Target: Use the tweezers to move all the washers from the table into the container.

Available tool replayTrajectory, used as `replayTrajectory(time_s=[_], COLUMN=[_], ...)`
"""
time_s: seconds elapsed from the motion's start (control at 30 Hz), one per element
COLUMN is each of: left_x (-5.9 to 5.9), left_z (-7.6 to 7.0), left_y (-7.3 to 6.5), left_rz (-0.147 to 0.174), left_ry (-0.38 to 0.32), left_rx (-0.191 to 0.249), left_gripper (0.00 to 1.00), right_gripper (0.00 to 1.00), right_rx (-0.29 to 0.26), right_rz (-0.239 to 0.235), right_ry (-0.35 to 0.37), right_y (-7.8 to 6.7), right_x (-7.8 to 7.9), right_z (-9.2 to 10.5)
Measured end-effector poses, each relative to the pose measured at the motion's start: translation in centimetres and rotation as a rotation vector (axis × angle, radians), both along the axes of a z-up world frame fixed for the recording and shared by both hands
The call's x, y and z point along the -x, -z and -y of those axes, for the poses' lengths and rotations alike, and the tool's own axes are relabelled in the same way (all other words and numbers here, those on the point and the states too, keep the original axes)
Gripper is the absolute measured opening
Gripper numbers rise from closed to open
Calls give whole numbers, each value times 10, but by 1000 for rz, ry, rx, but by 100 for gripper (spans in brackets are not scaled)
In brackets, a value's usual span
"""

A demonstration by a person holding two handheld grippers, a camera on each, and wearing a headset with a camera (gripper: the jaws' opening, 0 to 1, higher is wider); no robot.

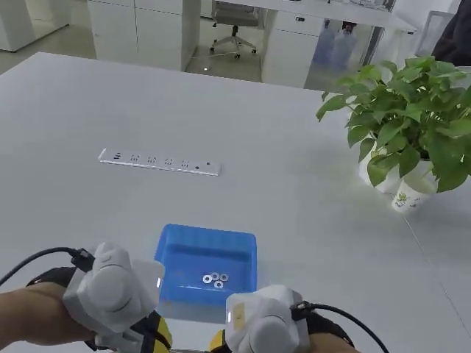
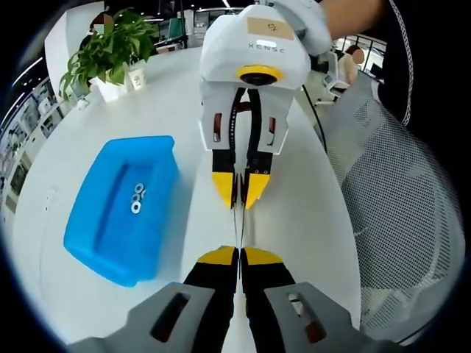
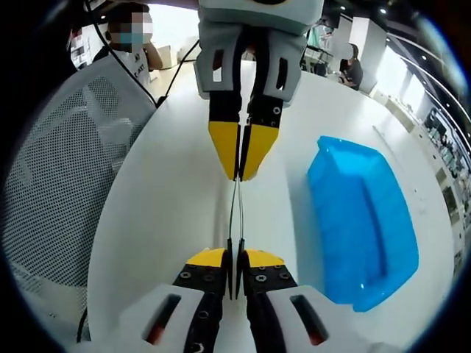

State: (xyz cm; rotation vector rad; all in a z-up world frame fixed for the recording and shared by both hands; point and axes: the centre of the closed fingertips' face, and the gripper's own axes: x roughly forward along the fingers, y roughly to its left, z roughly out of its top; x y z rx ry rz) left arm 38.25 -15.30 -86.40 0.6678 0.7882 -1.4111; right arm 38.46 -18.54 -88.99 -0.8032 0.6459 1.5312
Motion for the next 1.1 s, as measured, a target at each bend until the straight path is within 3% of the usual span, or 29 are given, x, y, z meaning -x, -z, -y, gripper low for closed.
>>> replayTrajectory(time_s=[0.4, 1.1], left_x=[5, 7], left_z=[0, -3], left_y=[10, 19], left_rz=[-11, 13], left_ry=[15, 47], left_rx=[-23, -68], left_gripper=[5, 6], right_gripper=[13, 17], right_rx=[7, 21], right_rz=[-29, -50], right_ry=[18, 28], right_y=[0, 1], right_x=[4, 7], right_z=[1, 3])
